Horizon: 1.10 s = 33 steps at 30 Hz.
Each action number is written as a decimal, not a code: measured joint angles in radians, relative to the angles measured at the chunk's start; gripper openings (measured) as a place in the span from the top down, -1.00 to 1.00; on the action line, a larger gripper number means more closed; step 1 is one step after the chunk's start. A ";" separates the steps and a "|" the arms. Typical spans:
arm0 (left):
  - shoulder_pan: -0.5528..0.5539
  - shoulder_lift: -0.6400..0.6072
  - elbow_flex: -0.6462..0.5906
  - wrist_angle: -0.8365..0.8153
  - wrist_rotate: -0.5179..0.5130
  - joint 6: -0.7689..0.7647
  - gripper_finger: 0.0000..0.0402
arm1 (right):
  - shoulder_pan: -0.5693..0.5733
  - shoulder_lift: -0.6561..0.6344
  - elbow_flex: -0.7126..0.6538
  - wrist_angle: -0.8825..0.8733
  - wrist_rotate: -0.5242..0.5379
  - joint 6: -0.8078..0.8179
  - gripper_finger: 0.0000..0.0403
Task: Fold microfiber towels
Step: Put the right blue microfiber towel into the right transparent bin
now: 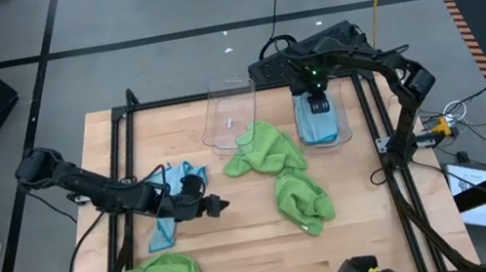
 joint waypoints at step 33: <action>-0.005 0.000 0.000 0.051 0.022 0.002 -0.24 | -0.007 -0.314 -0.282 0.267 -0.121 0.832 0.66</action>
